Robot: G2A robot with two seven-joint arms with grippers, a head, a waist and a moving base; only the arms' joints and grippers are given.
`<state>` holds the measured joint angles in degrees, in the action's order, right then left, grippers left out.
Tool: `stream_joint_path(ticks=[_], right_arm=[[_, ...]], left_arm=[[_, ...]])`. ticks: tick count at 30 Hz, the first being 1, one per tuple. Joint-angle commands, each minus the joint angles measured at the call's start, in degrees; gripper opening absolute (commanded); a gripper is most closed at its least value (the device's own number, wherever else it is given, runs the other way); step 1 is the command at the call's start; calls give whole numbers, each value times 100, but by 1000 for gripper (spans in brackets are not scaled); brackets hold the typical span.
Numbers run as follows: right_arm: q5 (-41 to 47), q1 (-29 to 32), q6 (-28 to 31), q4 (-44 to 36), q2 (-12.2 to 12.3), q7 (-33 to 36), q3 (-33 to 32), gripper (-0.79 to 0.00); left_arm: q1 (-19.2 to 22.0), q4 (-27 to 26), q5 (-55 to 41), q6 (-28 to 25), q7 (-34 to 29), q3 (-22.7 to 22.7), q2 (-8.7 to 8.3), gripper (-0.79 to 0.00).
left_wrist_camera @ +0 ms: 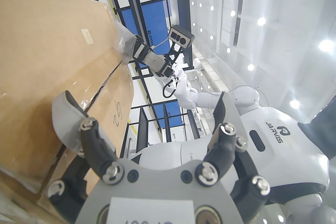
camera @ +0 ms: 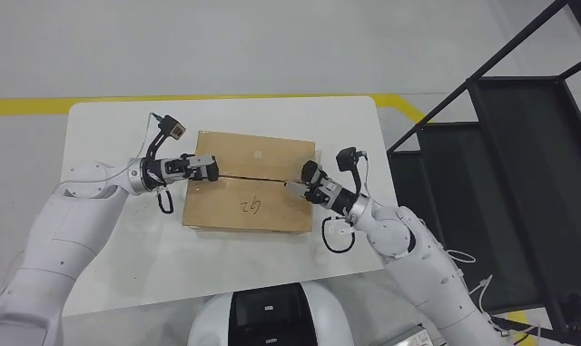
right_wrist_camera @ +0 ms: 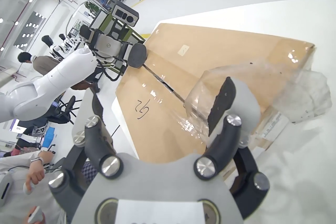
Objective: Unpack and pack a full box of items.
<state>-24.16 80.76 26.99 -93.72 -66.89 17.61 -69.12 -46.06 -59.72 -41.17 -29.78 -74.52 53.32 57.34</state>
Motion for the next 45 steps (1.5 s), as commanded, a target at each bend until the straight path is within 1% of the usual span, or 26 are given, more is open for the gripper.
stream_joint_path(ticks=[1, 4, 7, 10, 13, 19, 26, 30, 34, 40, 45], right_arm=[[193, -110, -128, 93, -19, 84, 53, 0], [517, -315, -281, 269, -58, 244, 178, 0], [756, -482, -268, 366, -94, 260, 268, 0], [799, -616, -188, 392, -120, 250, 348, 0], [650, -715, -99, 363, -138, 250, 439, 0], [-28, -760, 94, 242, -148, 161, 593, 0], [-279, -778, 357, 253, -171, 227, 819, 0], [-348, -827, 355, 354, -204, 219, 983, 0], [-367, -923, 327, 472, -244, 153, 1115, 0], [-220, -1081, 253, 575, -316, 86, 1308, 0], [-46, -1248, 123, 703, -390, 66, 1476, 0]], left_arm=[[-18, -4, -21, -2, 3, 20, -5, 0], [-52, -8, -27, -6, 6, 44, -12, 0], [-86, -13, -48, -16, 16, 79, -22, 0], [-119, -28, -61, -12, 12, 120, -35, 0], [-144, -49, -83, -1, 1, 151, -42, 0], [-178, -63, -130, 9, -9, 160, -32, 0], [-159, -43, -125, 5, -5, 146, -8, 0], [-167, -55, -212, -60, 60, 178, 7, 0], [-200, -92, -404, -160, 160, 293, 10, 0], [-282, -100, -966, -281, 281, 637, 6, 0], [-385, -79, -1200, -319, 319, 859, 15, 0]])
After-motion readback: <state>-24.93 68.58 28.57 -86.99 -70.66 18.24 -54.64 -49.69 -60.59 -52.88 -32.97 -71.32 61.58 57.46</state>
